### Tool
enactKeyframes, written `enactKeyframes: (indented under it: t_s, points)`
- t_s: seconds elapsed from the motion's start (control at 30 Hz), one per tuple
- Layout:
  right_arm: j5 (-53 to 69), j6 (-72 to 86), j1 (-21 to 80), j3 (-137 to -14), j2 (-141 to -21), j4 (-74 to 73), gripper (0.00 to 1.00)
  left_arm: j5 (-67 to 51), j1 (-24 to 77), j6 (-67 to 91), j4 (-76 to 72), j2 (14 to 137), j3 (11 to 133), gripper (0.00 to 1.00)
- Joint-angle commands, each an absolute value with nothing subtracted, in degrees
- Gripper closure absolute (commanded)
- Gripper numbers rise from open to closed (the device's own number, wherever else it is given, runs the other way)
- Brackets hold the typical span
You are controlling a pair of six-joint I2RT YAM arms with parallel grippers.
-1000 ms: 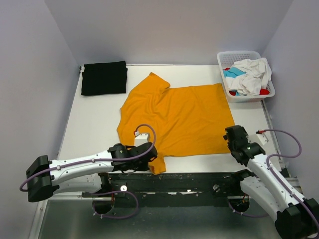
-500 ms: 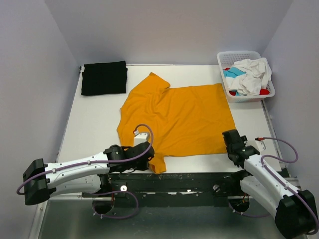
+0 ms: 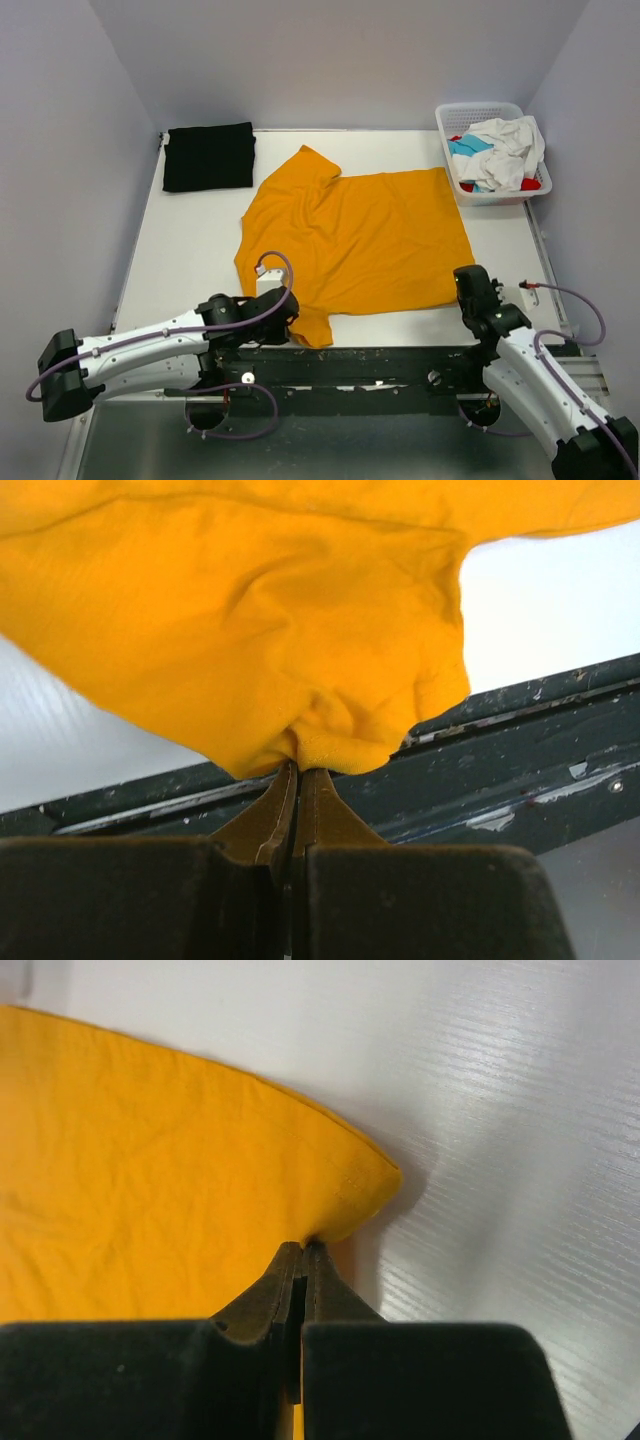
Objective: Fold and stack the t-shirts
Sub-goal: Grab the side of the flattened tshirt closest away from the robot with both arms, then fold the flattened tshirt in 1/3 of the way
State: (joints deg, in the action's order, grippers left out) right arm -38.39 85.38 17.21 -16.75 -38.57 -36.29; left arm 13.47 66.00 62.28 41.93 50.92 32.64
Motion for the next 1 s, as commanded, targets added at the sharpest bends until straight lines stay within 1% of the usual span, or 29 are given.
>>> enactKeyframes:
  t_s: [0.0, 0.2, 0.3, 0.43, 0.57, 0.63, 0.7, 0.77, 0.9, 0.97]
  points:
    - [-38.46, 88.05, 17.06, -19.89, -30.76, -45.17, 0.99, 10.88, 65.95, 66.70, 49.13, 45.00, 30.87, 1.00]
    - [-37.33, 87.39, 17.02, -25.75, -22.26, -56.71, 0.99, 9.55, 68.27, 70.22, 50.64, 38.01, 29.20, 1.00]
    - [-33.45, 85.01, 16.98, -25.38, -19.76, -55.25, 0.99, 9.10, 70.78, 72.39, 49.82, 35.88, 28.33, 1.00]
    - [-30.72, 84.11, 17.03, -24.11, -20.98, -53.93, 0.99, 8.04, 73.39, 73.51, 45.22, 34.28, 25.86, 1.00]
    - [-35.25, 84.37, 17.04, -26.28, -23.13, -55.45, 0.99, 9.09, 73.39, 72.71, 44.29, 33.22, 26.17, 1.00]
    - [-36.50, 83.33, 17.03, -25.63, -23.57, -53.75, 0.99, 11.39, 72.99, 71.86, 43.46, 32.99, 26.54, 1.00]
    - [-36.49, 81.80, 17.05, -24.61, -25.61, -50.92, 0.99, 13.12, 70.84, 68.86, 41.50, 33.78, 27.77, 1.00]
    - [-36.56, 80.72, 17.01, -24.05, -29.05, -48.00, 0.99, 13.05, 66.58, 64.46, 39.44, 35.81, 29.66, 1.00]
    - [-37.38, 76.19, 17.02, -25.48, -38.27, -40.89, 0.99, 6.90, 53.65, 54.77, 31.60, 41.97, 32.34, 1.00]
    - [-37.27, 72.59, 17.00, -27.10, -43.00, -36.75, 0.99, 6.78, 49.42, 51.97, 29.33, 45.31, 34.79, 1.00]
